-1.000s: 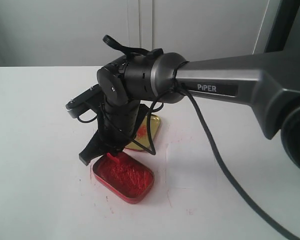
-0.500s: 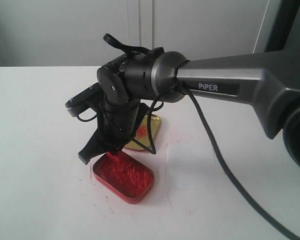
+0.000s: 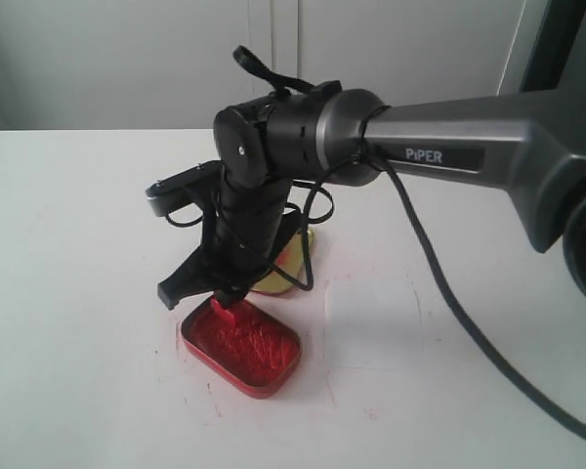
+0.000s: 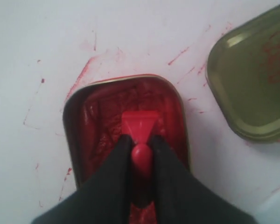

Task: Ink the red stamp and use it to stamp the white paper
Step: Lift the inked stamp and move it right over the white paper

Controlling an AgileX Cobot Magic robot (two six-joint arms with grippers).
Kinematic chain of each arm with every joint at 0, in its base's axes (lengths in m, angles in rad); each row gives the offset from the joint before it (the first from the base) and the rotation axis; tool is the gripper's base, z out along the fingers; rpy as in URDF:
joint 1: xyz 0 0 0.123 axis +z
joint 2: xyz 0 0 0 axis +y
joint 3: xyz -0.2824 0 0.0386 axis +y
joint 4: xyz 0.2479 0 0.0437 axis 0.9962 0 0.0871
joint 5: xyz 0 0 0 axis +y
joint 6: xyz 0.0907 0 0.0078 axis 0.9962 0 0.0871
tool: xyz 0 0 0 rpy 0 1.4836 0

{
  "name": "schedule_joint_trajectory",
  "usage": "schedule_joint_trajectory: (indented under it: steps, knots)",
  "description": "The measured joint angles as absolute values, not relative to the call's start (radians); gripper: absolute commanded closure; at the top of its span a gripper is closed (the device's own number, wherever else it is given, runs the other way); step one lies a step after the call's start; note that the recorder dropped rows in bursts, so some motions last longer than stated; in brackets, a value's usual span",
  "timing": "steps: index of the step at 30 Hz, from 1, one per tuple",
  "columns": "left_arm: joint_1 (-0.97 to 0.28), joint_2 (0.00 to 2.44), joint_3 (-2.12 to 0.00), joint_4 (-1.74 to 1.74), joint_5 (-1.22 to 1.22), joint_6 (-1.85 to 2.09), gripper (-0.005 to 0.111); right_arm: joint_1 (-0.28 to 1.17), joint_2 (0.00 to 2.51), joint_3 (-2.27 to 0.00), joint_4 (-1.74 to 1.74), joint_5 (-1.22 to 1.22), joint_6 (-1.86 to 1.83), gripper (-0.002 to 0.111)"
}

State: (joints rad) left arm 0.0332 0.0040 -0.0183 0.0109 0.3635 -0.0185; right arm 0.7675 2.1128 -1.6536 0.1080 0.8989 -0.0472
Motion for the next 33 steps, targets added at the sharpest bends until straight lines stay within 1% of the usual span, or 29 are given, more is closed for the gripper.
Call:
schedule_joint_trajectory:
  steps: [14, 33]
  knots:
    - [0.033, 0.004, -0.018, 0.011, 0.363, -0.018, 0.107, 0.666, 2.068, -1.642, 0.135, 0.960, -0.063, 0.108]
    - [0.033, 0.004, -0.018, 0.011, 0.363, -0.018, 0.107, 0.518, 1.867, -1.337, 0.140, 0.869, -0.064, 0.108]
